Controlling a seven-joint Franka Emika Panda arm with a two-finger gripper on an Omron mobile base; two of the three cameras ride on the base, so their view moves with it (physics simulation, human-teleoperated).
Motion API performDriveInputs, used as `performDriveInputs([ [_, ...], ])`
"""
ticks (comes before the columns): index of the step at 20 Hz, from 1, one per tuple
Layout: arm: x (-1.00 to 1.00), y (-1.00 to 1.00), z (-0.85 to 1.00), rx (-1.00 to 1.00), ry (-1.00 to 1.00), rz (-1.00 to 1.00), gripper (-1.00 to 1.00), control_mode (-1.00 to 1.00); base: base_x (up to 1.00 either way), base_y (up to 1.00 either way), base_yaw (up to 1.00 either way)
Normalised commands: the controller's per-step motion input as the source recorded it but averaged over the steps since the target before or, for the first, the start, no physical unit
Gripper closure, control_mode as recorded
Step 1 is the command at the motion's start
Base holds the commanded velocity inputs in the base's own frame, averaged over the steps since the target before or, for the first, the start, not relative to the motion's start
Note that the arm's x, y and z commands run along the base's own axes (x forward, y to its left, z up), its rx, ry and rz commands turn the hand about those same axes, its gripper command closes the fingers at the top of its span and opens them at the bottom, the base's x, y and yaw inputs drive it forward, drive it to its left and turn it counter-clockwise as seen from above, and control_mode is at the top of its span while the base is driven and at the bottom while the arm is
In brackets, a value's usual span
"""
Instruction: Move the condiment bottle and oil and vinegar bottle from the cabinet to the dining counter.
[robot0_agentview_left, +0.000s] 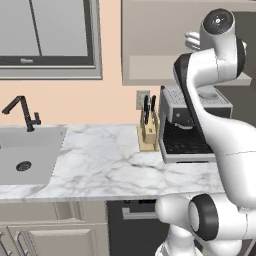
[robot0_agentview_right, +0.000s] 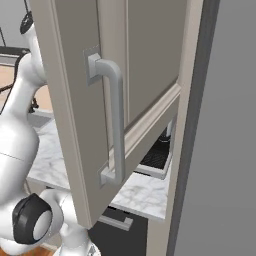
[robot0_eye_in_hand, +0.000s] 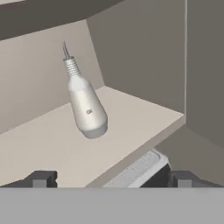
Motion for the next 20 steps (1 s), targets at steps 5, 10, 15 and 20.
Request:
performDriveInputs([
  [5, 0.15, -0.29, 0.12, -0.13, -0.10, 0.04, -1.00, -1.00, 0.00, 0.00, 0.00],
  [10, 0.34, -0.08, 0.20, -0.09, 0.01, 0.02, -1.00, -1.00, 0.00, 0.00, 0.00],
  [15, 0.49, 0.00, 0.28, -0.01, 0.11, 0.03, -1.00, -1.00, 0.00, 0.00, 0.00],
  [20, 0.41, -0.02, 0.26, 0.00, 0.12, 0.03, -1.00, -1.00, 0.00, 0.00, 0.00],
])
